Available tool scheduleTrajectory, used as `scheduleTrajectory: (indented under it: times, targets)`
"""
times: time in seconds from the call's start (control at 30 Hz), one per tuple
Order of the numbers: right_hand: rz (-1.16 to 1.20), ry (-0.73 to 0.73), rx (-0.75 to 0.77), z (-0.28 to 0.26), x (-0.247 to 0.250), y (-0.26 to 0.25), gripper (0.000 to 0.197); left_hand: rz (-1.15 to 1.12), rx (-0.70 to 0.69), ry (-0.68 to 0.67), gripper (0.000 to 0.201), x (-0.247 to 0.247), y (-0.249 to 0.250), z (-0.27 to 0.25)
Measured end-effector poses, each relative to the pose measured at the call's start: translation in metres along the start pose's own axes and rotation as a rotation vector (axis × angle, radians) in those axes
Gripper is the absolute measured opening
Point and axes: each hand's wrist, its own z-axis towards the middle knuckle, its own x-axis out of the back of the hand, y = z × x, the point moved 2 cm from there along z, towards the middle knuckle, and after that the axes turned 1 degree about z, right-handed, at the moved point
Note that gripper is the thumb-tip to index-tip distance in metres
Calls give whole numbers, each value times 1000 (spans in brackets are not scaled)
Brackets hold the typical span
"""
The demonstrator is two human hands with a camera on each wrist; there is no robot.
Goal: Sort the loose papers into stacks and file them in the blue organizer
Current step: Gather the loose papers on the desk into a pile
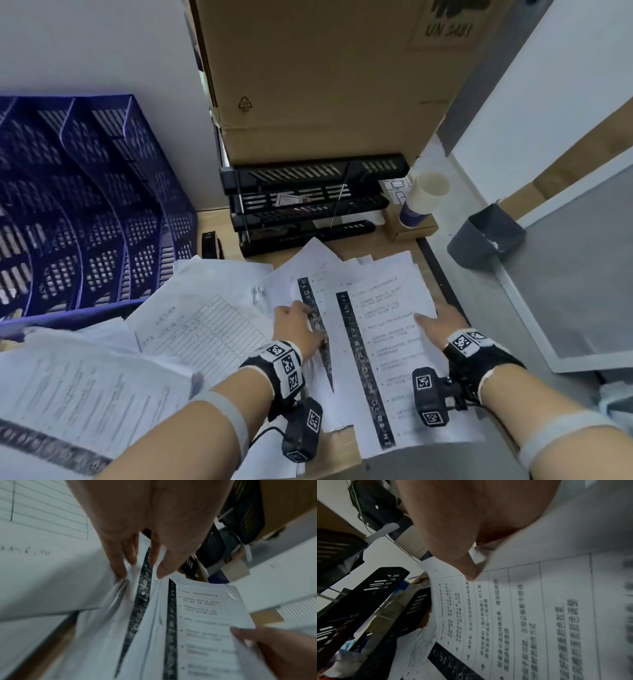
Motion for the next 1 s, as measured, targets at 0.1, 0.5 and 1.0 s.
scheduleTrajectory:
  times: [0.1, 0.5, 1.0]
  targets:
    - [-60, -77, -19, 4, -19, 2, 29, -245, 153, 82, 71, -2, -2, -1]
    - [145, 3, -35, -10, -24, 17, 39, -467, -30, -319, 36, -46, 4, -22]
    - [-58, -12, 231, 17, -42, -50, 18, -135, 87, -20, 42, -14, -22, -19]
